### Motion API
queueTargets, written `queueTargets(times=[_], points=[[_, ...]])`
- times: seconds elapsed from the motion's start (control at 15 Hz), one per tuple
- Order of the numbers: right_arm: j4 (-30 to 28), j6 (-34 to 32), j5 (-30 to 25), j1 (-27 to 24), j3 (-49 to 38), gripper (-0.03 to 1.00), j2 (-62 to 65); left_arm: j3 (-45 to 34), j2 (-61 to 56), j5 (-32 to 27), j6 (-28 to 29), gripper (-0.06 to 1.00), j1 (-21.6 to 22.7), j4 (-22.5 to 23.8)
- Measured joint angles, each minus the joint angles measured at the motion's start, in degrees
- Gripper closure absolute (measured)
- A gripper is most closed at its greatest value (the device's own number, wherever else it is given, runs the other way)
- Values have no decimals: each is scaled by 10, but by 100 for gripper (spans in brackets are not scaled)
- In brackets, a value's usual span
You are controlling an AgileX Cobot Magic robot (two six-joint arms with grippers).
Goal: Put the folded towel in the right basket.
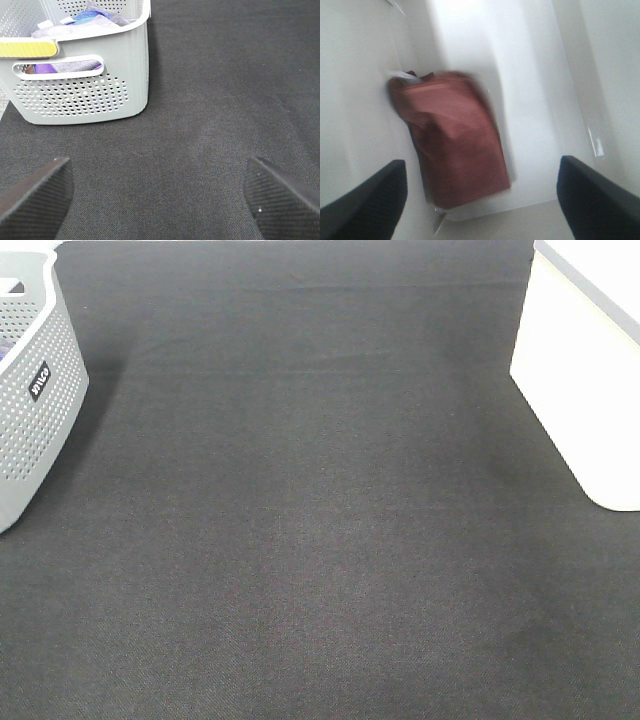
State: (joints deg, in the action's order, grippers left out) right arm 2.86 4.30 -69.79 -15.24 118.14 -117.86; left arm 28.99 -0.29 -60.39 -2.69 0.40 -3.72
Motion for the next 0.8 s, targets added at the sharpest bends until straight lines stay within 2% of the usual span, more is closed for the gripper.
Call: queueTargets(times=[0.47,0.67,0.8], points=[[66,-3,-1,1,-7,17,103,0,0,0,0,7,0,0],[113,18,-1,1,-86,17,188,0,0,0,0,7,0,0],[125,30,-1,1,-158,17,247,0,0,0,0,7,0,0]])
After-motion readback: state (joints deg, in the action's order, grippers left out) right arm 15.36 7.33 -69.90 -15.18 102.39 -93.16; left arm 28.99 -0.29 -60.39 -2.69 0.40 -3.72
